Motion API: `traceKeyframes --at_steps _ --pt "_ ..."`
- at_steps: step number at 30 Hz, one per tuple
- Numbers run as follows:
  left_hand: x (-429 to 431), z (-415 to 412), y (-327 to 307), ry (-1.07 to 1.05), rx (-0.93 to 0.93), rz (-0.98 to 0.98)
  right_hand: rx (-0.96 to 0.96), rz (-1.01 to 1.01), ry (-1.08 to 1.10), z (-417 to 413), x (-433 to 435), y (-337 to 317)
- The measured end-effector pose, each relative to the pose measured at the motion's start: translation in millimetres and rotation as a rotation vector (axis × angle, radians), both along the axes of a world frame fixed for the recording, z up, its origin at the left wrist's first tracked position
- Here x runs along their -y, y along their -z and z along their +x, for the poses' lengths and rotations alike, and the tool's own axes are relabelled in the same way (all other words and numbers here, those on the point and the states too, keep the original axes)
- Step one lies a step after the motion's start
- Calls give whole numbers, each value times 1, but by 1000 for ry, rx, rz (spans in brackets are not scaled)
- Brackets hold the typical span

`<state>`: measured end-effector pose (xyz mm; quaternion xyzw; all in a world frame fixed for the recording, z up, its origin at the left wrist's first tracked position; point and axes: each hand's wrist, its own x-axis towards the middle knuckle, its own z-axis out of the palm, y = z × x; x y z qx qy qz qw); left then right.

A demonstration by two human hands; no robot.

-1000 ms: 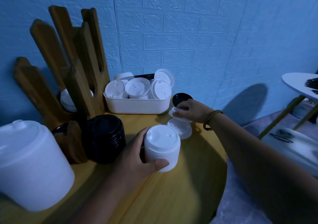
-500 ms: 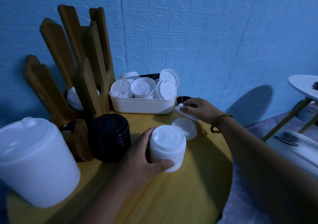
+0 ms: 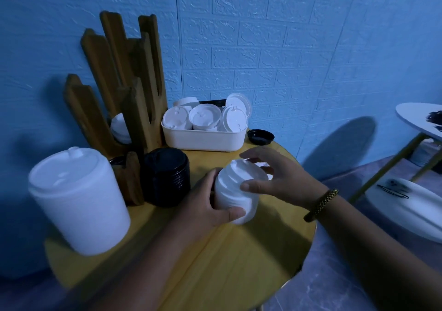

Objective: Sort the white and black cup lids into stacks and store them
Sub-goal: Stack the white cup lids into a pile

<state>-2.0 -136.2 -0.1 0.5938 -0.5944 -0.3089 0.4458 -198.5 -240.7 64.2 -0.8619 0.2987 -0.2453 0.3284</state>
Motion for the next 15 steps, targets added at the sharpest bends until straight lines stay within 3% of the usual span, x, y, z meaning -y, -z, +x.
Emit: traceKeyframes --at_steps 6,11,15 --pt "-20 -3 -4 11 -9 12 -62 -50 29 1 -32 2" --pt "-46 1 -3 -5 -35 30 -192 -100 -93 12 -56 -5" --pt "-57 -1 -1 -33 -74 48 -271 24 -140 14 -58 -16"
